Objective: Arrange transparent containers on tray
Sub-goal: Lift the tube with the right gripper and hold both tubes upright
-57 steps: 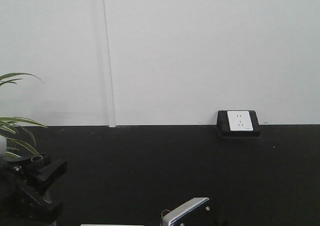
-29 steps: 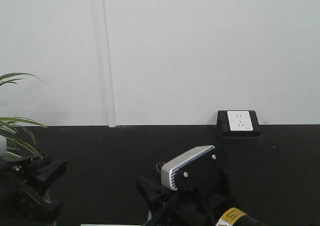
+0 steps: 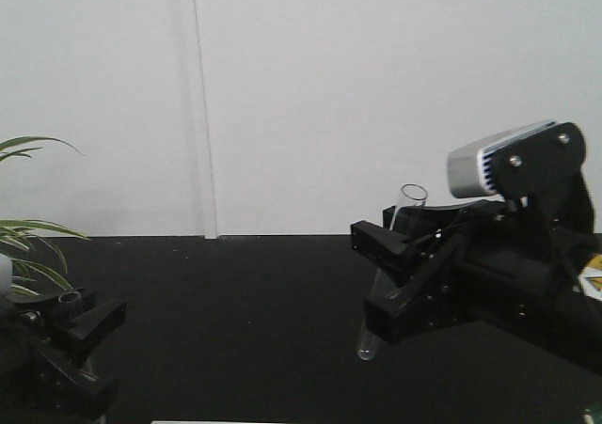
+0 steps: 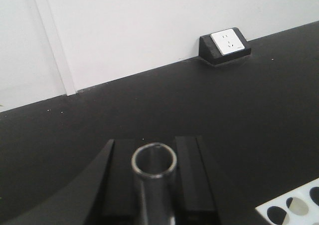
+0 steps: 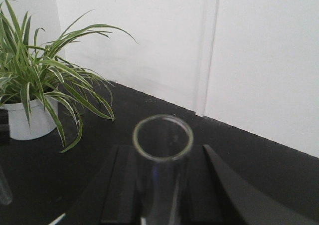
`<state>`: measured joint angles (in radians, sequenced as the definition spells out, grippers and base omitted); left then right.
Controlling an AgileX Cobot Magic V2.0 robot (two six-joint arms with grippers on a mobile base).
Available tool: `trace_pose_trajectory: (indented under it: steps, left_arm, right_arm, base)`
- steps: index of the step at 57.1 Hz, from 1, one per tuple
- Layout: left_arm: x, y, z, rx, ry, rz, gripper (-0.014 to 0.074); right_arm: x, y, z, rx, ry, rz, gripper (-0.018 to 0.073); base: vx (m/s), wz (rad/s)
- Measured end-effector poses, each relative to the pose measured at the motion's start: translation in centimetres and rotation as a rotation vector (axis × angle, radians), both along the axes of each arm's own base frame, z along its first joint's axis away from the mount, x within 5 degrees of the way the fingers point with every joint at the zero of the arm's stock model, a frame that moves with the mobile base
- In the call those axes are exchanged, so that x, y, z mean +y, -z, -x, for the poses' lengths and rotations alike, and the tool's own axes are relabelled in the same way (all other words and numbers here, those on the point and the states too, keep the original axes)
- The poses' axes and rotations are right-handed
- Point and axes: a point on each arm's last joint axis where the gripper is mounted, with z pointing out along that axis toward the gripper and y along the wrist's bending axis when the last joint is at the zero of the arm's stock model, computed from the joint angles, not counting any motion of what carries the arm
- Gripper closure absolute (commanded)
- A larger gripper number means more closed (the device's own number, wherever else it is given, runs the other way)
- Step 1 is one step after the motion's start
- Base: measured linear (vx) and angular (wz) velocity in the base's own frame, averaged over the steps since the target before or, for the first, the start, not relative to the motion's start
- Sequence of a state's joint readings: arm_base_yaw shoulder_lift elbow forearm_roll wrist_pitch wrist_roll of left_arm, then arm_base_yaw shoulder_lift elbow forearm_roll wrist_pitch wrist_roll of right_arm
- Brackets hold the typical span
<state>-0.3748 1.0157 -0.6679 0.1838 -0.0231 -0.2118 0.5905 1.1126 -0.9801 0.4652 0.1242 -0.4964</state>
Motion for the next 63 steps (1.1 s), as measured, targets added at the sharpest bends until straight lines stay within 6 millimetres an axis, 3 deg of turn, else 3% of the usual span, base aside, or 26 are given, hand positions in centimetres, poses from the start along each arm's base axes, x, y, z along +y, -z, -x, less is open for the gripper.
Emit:
trace_pose_trajectory:
  steps: [10, 63]
  left_arm:
    - [0.0, 0.0, 0.0, 0.000, 0.000, 0.000, 0.0420]
    - [0.0, 0.0, 0.0, 0.002, 0.000, -0.001, 0.0420]
  right_arm:
    - [-0.8, -0.9, 1.5, -0.010, -0.029, 0.018, 0.0473]
    - [-0.9, -0.8, 1.5, -0.005, -0.031, 0.027, 0.0473]
  base:
    - [0.00, 0.00]
    - [0.00, 0.00]
